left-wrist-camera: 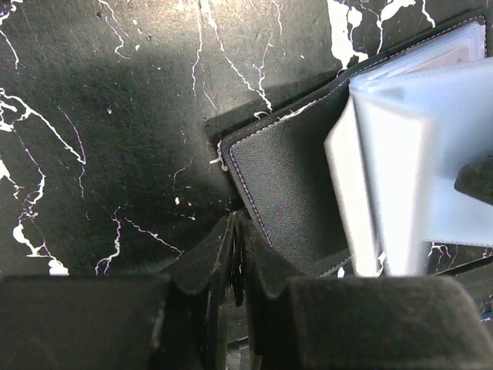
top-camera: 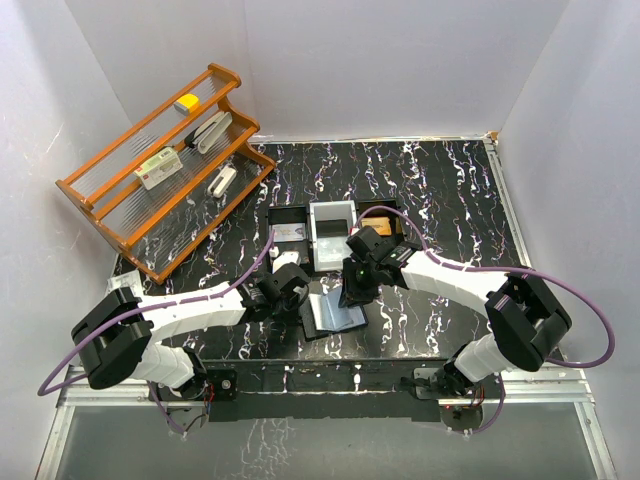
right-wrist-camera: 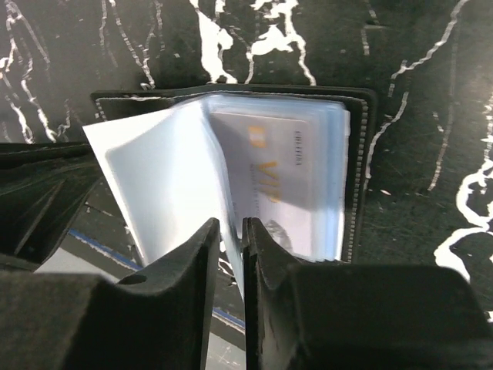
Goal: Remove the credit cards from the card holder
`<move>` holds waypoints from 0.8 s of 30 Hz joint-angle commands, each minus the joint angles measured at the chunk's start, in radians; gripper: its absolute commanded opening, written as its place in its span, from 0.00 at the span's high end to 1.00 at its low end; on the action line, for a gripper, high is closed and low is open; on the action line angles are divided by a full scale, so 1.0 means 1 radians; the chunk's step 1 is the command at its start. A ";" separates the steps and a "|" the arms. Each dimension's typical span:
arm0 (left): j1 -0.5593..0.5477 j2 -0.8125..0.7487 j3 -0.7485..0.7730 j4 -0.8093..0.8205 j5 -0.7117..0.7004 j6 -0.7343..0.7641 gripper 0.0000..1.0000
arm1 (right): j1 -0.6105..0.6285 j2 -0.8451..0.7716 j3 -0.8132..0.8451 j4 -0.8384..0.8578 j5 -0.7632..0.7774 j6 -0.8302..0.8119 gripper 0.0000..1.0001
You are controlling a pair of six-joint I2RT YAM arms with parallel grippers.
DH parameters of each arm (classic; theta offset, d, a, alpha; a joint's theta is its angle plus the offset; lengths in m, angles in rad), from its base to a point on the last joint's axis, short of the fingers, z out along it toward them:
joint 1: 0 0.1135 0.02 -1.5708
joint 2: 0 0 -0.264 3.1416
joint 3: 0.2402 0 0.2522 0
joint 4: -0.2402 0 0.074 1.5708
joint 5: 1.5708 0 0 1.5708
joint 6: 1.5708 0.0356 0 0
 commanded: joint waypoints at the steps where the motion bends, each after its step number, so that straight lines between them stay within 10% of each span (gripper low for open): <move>1: 0.004 -0.007 0.034 -0.012 -0.007 0.010 0.92 | 0.009 -0.040 0.013 0.103 -0.086 -0.005 0.81; 24: 0.003 -0.035 0.015 -0.022 -0.020 -0.006 0.92 | 0.020 0.037 -0.085 0.381 -0.380 0.071 0.60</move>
